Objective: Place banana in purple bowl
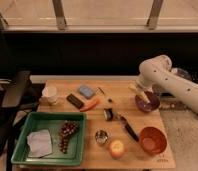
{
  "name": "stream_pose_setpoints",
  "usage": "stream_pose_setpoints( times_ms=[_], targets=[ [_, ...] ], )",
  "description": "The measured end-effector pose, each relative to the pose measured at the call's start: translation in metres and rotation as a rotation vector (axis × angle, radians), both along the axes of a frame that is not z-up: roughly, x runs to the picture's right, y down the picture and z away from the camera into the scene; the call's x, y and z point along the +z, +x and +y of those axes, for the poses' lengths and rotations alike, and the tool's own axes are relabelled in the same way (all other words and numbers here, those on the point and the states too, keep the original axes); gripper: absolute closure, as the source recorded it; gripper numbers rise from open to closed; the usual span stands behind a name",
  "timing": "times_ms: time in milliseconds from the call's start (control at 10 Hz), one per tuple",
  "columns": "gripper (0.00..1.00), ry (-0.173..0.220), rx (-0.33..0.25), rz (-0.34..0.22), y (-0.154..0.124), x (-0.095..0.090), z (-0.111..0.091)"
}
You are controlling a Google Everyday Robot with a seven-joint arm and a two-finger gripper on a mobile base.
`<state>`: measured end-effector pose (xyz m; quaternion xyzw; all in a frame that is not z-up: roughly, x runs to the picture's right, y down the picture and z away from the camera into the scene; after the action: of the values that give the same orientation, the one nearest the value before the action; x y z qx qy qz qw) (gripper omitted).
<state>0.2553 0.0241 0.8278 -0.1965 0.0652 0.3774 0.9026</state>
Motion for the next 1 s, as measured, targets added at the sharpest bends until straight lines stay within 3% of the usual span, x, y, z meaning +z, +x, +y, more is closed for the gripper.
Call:
stream_pose_setpoints(
  times_ms=[200, 500, 700, 1000],
  targets=[
    [0.61, -0.024, 0.057, 0.04, 0.02, 0.004, 0.01],
    [0.31, -0.053, 0.159, 0.039, 0.047, 0.009, 0.028],
    [0.22, -0.054, 0.177, 0.016, 0.046, 0.01, 0.028],
    [0.22, -0.054, 0.175, 0.014, 0.044, 0.011, 0.028]
  ],
)
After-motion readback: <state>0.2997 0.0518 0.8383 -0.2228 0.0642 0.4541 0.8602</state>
